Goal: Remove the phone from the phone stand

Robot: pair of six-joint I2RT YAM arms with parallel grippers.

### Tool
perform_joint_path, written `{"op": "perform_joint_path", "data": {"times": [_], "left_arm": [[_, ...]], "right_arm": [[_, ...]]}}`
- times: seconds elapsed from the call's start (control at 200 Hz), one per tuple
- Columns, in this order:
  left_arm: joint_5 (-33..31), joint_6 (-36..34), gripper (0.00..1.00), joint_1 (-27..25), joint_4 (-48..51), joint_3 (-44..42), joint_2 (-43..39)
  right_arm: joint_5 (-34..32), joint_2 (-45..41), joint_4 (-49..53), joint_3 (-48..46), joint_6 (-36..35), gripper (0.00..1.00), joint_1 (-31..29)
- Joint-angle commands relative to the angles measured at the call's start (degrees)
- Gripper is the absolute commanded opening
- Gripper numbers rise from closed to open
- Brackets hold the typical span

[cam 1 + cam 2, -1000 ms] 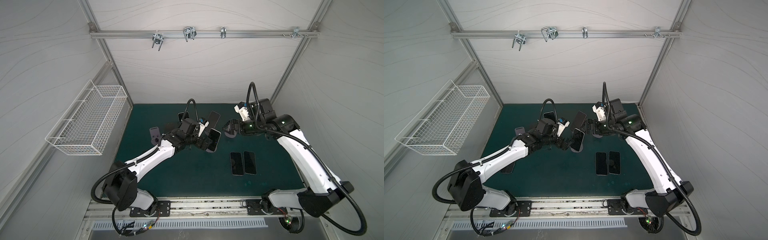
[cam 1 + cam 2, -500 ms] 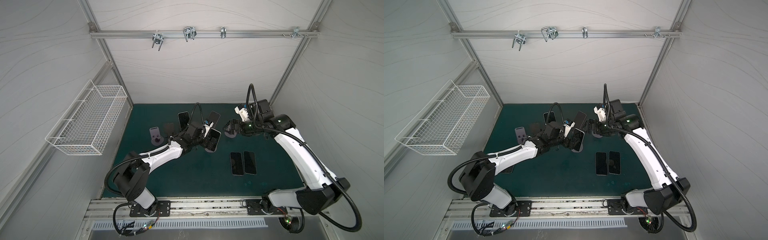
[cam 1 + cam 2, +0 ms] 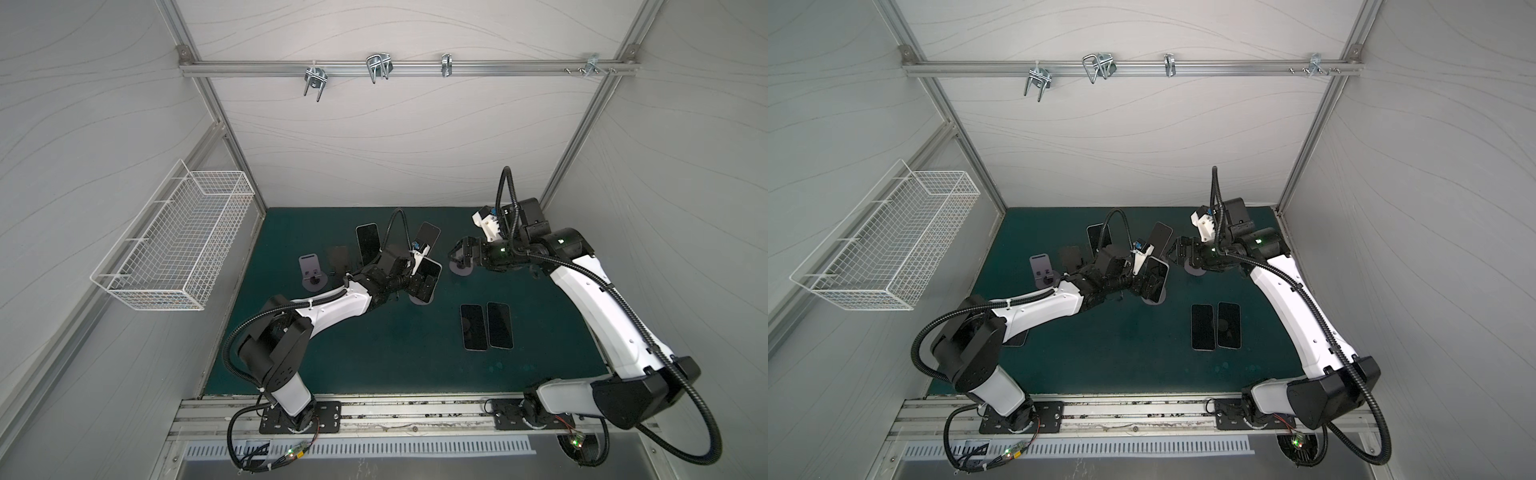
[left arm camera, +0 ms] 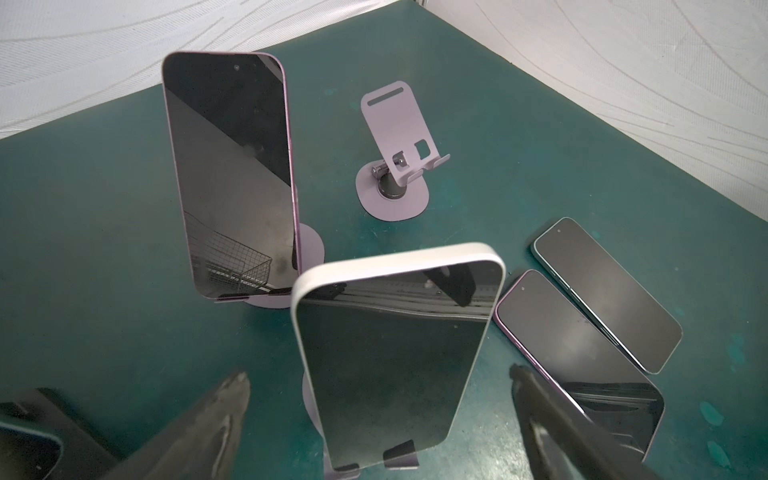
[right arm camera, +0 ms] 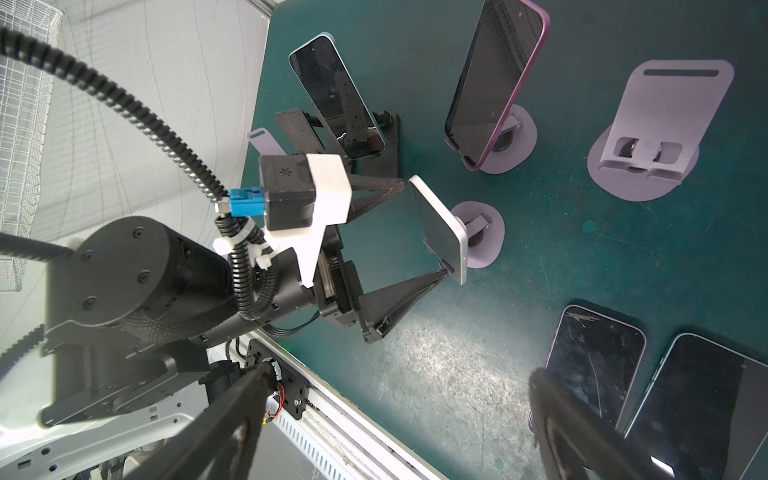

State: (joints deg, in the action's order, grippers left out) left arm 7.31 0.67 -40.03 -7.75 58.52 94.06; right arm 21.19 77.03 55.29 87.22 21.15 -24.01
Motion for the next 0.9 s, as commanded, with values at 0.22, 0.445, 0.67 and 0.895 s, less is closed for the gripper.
{"op": "perform_joint_path", "data": {"times": [0.22,0.445,0.67,0.895], "left_arm": [[-3.8,-0.6,0.99,-2.7,-6.0,0.5,1.9],[-4.5,-1.4,0.99,-2.8,-6.3,1.6,3.6],[-5.5,-2.2,0.99,-2.8,-6.3,2.5,4.8],[-6.5,-2.5,0.96,-2.8,-5.0,3.4,5.0]], "right_arm": [[3.8,-0.9,-1.0,-2.8,2.7,0.99,0.3],[3.4,-1.1,-0.7,-2.3,2.3,0.99,0.2],[3.6,-1.5,-0.7,-2.5,2.3,0.99,0.3],[3.7,-1.3,-0.6,-2.1,2.1,0.99,0.3]]}}
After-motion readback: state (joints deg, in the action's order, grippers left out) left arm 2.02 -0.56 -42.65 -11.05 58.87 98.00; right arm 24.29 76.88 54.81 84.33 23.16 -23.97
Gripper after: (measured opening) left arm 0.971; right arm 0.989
